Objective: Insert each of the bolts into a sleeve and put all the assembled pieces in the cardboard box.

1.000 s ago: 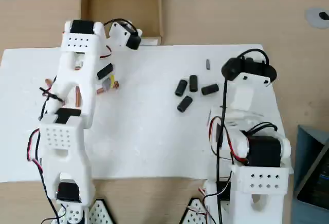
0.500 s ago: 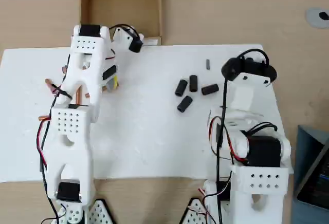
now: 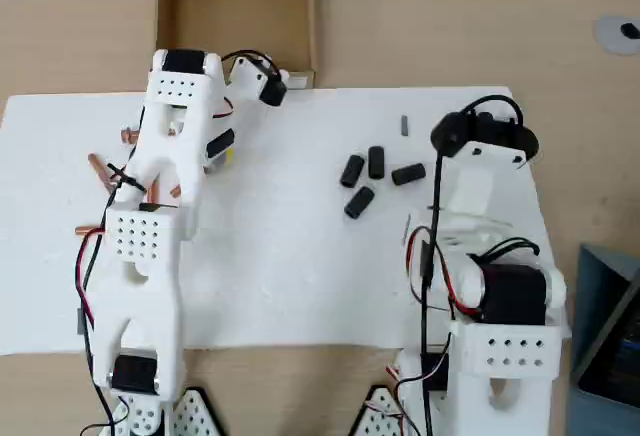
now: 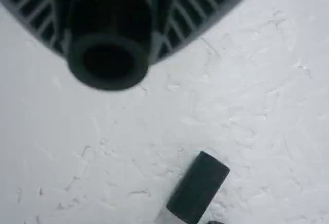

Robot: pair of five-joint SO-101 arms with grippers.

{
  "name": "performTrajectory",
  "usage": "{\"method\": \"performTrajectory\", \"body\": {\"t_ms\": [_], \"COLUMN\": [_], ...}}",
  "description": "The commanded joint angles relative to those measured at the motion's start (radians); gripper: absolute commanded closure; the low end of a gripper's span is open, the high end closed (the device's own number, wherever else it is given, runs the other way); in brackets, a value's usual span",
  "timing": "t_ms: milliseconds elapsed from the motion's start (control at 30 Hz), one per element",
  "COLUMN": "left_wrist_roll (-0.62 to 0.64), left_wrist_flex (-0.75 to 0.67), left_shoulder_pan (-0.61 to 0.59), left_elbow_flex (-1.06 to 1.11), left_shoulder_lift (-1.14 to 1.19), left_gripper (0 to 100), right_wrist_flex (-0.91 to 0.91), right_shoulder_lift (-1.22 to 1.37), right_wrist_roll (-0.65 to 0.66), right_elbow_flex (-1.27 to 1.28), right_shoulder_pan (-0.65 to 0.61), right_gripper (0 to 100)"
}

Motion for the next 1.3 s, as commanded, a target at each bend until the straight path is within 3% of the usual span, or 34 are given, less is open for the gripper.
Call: {"method": "performTrajectory", "body": {"t_ms": [0,267,467,567,900,1067,1267], "left_wrist_roll": [0.021,0.183,0.460,0.539,0.624,0.686,0.799], "left_wrist_flex": [0.002,0.002,0.003,0.003,0.002,-0.003,-0.129], "left_shoulder_pan": [-0.002,0.002,0.017,0.017,0.017,0.017,0.009], "left_elbow_flex": [-0.043,-0.066,-0.040,0.031,0.545,0.867,1.200], "left_shoulder_lift": [-0.041,-0.318,-0.579,-0.731,-1.322,-1.635,-1.969], "left_gripper": [99,99,99,99,100,100,100], "right_wrist_flex": [-0.014,-0.017,-0.014,-0.014,-0.023,-0.129,-0.281], "right_shoulder_lift": [-0.021,-0.016,-0.022,-0.022,-0.016,-0.022,-0.022], "right_wrist_roll": [-0.003,0.043,0.138,0.141,0.143,0.143,0.141], "right_elbow_flex": [-0.012,-0.108,-0.110,-0.139,-0.168,-0.085,0.036], "right_shoulder_pan": [-0.002,-0.007,-0.004,-0.004,-0.007,-0.007,-0.019], "right_gripper": [98.9,98.9,98.9,98.9,98.9,98.9,98.9]}}
